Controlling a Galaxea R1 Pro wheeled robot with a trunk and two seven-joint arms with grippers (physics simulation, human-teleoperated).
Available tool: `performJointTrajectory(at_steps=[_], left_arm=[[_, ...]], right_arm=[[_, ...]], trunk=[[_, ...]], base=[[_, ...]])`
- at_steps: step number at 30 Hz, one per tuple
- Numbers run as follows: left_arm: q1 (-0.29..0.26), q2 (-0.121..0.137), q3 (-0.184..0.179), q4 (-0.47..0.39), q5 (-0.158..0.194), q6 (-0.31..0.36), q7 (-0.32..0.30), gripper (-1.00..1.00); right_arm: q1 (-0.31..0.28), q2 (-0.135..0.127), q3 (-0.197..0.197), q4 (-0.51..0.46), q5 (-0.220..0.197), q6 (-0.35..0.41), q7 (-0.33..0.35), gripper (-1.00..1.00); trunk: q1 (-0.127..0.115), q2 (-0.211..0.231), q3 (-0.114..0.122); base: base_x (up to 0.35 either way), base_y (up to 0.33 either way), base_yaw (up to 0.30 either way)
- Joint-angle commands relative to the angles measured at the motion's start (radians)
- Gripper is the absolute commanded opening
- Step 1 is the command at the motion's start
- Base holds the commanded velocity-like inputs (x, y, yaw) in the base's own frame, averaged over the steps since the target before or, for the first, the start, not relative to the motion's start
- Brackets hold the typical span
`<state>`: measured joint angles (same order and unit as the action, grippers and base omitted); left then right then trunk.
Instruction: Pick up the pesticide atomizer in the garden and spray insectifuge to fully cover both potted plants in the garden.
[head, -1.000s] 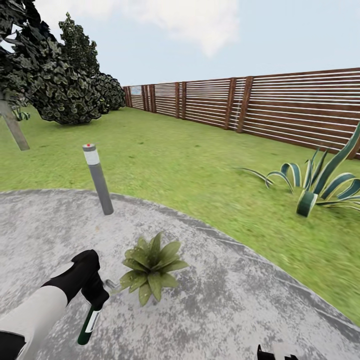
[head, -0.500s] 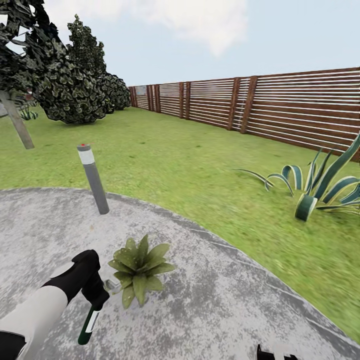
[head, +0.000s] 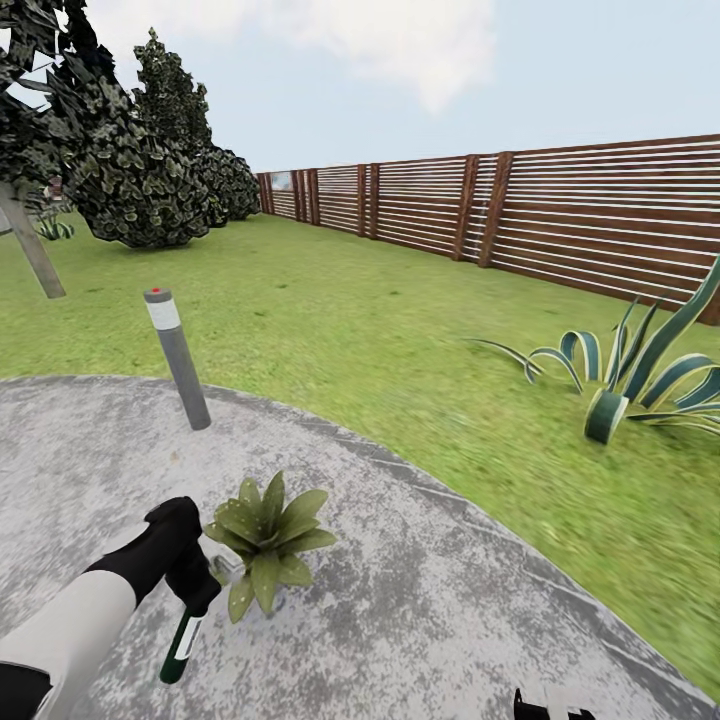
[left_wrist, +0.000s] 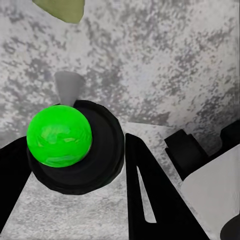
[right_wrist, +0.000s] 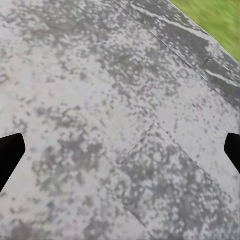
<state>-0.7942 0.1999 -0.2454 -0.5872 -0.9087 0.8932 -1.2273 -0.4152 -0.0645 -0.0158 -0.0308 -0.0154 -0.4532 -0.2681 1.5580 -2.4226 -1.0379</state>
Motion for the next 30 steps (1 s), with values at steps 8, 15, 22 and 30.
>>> performJointTrajectory(at_steps=[8, 15, 22, 30], left_arm=[[0.021, 0.016, 0.031, 0.052, -0.004, 0.003, 0.064, -1.00], [0.029, -0.025, 0.128, 0.044, -0.003, 0.004, 0.157, -1.00], [0.022, -0.039, 0.129, 0.047, -0.007, 0.012, 0.134, -1.00], [0.030, -0.035, 0.128, 0.057, -0.010, 0.056, 0.129, -1.00]], right_arm=[[-0.001, 0.000, -0.001, 0.001, -0.002, -0.004, 0.000, 1.00], [-0.001, 0.000, -0.001, 0.002, -0.001, -0.002, 0.001, 1.00], [-0.001, 0.002, 0.000, 0.002, 0.000, -0.002, 0.002, 1.00], [-0.001, 0.002, -0.001, 0.000, -0.003, -0.002, 0.002, 1.00]], trunk=[[0.000, 0.000, -0.001], [0.000, 0.000, -0.001], [0.000, 0.000, -0.001], [0.000, 0.000, -0.006]], base=[[0.000, 0.000, 0.000], [0.000, 0.000, 0.000], [0.004, 0.000, 0.000], [0.171, 0.000, 0.000]])
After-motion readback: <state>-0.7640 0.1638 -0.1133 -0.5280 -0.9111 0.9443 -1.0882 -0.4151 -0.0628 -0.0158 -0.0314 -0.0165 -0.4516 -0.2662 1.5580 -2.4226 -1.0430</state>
